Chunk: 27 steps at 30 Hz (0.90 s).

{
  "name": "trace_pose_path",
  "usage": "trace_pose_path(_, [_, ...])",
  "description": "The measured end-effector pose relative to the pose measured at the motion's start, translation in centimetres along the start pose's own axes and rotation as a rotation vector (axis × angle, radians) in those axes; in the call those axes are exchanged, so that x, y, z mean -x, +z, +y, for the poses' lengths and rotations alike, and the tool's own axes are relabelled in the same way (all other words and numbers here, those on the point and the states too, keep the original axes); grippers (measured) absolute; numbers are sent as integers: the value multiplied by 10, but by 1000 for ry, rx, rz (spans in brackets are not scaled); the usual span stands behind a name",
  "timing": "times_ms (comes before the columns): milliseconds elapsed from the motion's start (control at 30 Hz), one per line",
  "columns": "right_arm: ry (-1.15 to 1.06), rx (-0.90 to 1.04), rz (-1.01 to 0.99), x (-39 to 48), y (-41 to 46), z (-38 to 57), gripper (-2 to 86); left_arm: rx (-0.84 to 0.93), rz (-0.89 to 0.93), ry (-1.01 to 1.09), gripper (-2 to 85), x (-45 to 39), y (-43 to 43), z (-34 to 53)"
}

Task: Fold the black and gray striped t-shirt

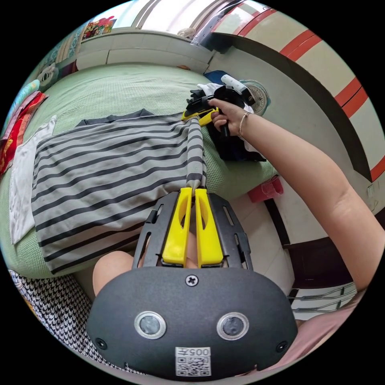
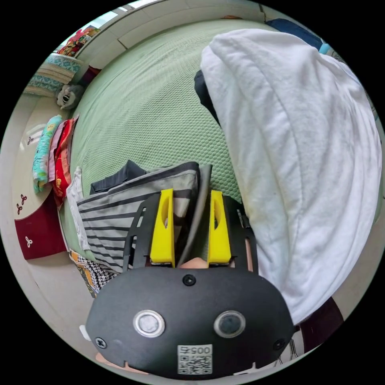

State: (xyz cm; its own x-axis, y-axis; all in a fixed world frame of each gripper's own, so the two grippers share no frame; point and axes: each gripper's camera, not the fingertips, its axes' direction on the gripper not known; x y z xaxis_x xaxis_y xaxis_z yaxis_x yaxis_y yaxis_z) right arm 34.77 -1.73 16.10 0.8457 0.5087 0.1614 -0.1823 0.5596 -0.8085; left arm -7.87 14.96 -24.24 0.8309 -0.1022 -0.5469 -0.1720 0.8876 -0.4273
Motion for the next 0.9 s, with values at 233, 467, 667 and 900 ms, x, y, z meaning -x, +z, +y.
trace_pose_path(233, [-52, -55, -8, 27, -12, -3, -8, -3, 26, 21, 8, 3, -21, 8])
trace_pose_path(467, [-127, -114, 47, 65, -57, 0, -13, -60, 93, 68, 7, -11, -52, 8])
trace_pose_path(667, [-73, -174, 94, 67, -99, 8, -13, -104, 137, 124, 7, -25, -78, 1])
trace_pose_path(900, [-12, -214, 187, 84, -129, 27, -14, -136, 156, 101, 7, -2, -102, 11])
